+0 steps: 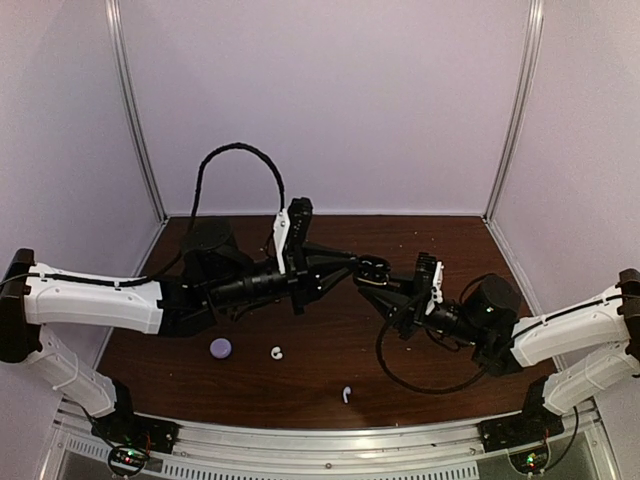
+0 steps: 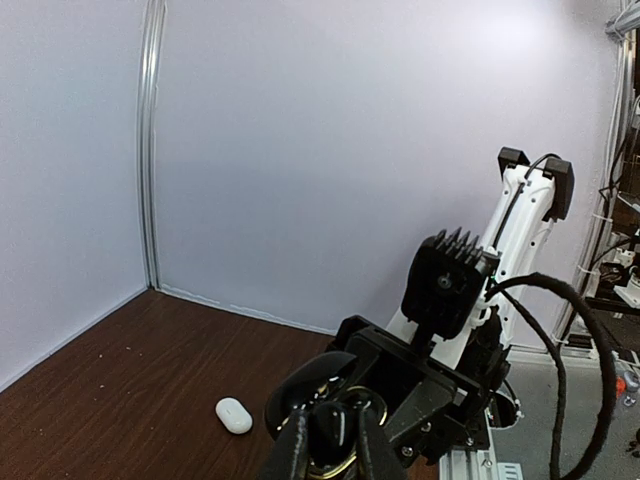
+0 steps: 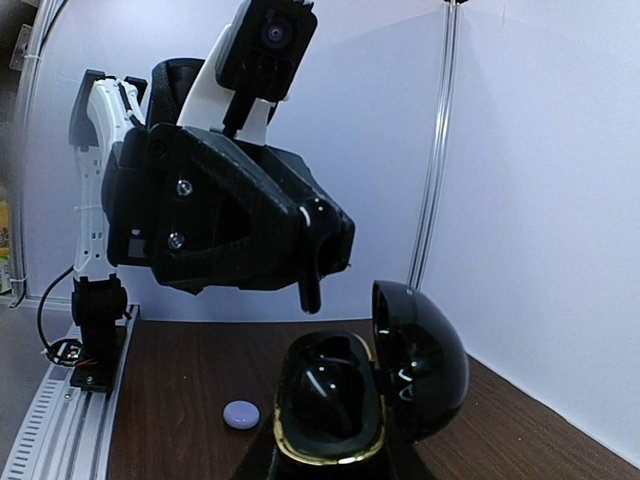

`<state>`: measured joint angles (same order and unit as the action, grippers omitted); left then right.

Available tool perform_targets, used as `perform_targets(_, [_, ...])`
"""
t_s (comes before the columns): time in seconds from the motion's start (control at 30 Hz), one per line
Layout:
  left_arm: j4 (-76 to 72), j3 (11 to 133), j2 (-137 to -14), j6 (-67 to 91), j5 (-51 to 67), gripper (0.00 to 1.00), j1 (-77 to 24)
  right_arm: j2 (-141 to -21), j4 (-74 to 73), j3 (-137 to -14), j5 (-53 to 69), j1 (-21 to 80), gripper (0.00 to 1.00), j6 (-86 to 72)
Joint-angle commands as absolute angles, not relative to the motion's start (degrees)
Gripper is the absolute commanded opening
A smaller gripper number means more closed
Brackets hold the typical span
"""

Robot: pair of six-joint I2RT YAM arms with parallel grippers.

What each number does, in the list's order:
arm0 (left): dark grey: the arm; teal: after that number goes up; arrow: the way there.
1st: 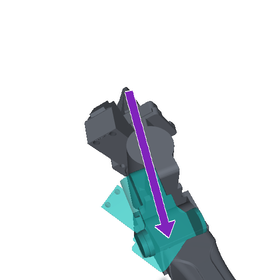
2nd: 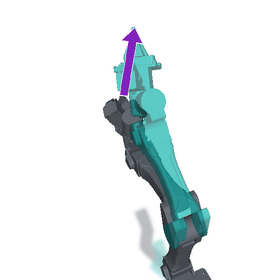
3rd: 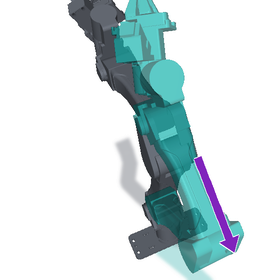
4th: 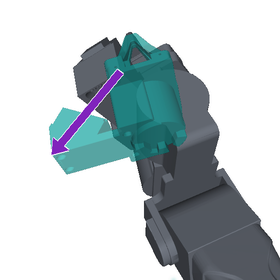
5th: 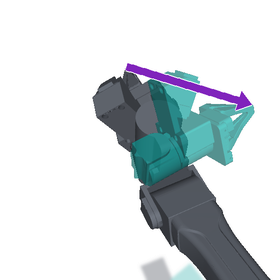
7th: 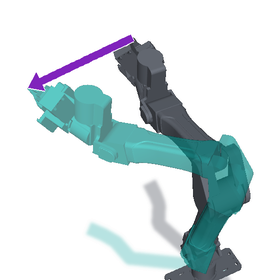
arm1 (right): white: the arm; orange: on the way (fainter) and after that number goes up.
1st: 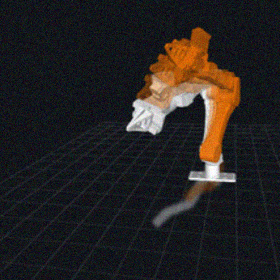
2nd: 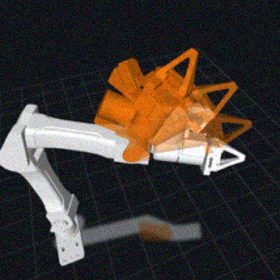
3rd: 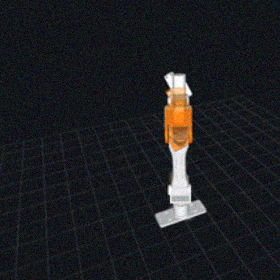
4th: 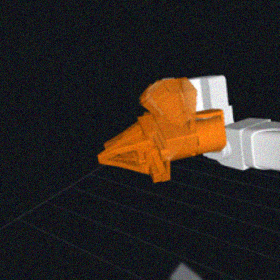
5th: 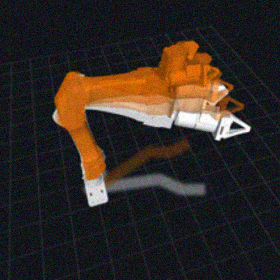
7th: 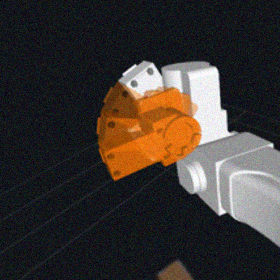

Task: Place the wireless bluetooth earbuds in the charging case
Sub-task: Insert the left earbud into the left side groove of the charging case.

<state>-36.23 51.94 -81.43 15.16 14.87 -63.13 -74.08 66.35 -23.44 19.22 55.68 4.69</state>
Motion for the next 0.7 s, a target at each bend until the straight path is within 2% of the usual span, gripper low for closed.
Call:
perform_targets(0.0, [-38.9, 53.7, -82.3, 15.5, 16.0, 0.09, -63.5, -74.4, 68.8, -25.3, 18.2, 56.6, 0.0, 4.9])
perform_targets(0.67, [-37.8, 54.3, -84.0, 16.4, 15.4, 0.1, -63.5, -72.7, 69.7, -25.1, 18.0, 57.1, 0.0, 5.5])
